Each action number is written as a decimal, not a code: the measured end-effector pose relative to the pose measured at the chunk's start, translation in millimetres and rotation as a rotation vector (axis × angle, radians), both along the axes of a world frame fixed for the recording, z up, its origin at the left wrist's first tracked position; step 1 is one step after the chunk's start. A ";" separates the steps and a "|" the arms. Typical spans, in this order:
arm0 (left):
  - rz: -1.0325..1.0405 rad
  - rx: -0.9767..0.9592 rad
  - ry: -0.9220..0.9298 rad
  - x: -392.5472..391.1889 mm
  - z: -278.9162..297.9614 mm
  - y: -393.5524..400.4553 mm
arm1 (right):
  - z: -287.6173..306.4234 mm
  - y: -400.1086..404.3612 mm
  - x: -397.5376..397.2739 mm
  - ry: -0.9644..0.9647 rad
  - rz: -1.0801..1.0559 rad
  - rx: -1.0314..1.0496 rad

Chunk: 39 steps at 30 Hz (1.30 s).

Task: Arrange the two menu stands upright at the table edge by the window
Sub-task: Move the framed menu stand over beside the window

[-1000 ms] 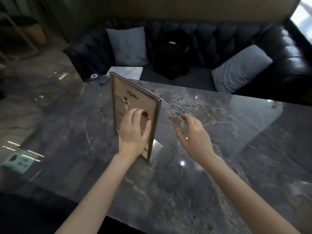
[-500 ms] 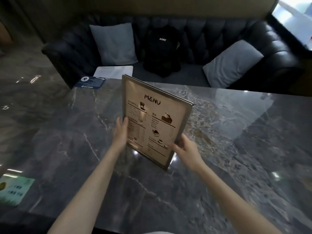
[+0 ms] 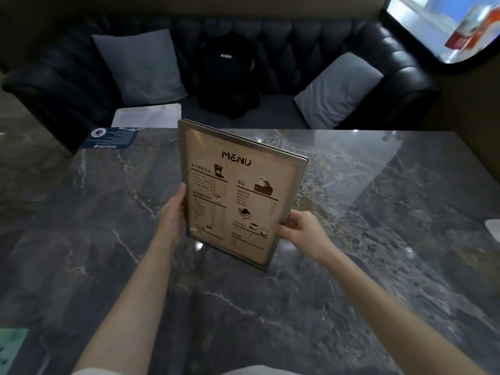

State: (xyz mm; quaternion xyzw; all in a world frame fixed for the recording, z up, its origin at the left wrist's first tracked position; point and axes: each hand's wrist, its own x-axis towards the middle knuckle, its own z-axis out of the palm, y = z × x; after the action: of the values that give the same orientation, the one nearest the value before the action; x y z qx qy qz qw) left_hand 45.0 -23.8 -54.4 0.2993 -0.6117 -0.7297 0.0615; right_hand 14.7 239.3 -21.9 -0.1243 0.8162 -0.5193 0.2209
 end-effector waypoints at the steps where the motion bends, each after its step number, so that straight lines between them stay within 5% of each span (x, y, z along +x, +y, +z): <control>1: 0.009 0.031 0.009 -0.3 0.3 1.5 | 0.0 0.1 -0.3 -0.007 0.000 -0.006; 13: 0.063 0.244 0.001 -5.7 12.3 8.4 | 3.2 3.8 -5.3 -0.124 -0.050 -0.102; 22: 0.019 0.226 -0.057 -33.1 31.8 47.4 | 19.9 47.5 -24.7 -0.171 -0.023 -0.183; 39: -0.205 0.093 -0.027 -148.9 96.4 271.0 | 69.2 268.8 -94.8 -0.027 -0.183 -0.196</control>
State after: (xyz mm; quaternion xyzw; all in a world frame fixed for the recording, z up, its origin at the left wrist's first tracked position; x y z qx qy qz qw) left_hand -103.9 247.1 42.0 0.2473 -0.6054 -0.7557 -0.0356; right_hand -80.1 508.1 47.2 -0.0632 0.7663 -0.6162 0.1705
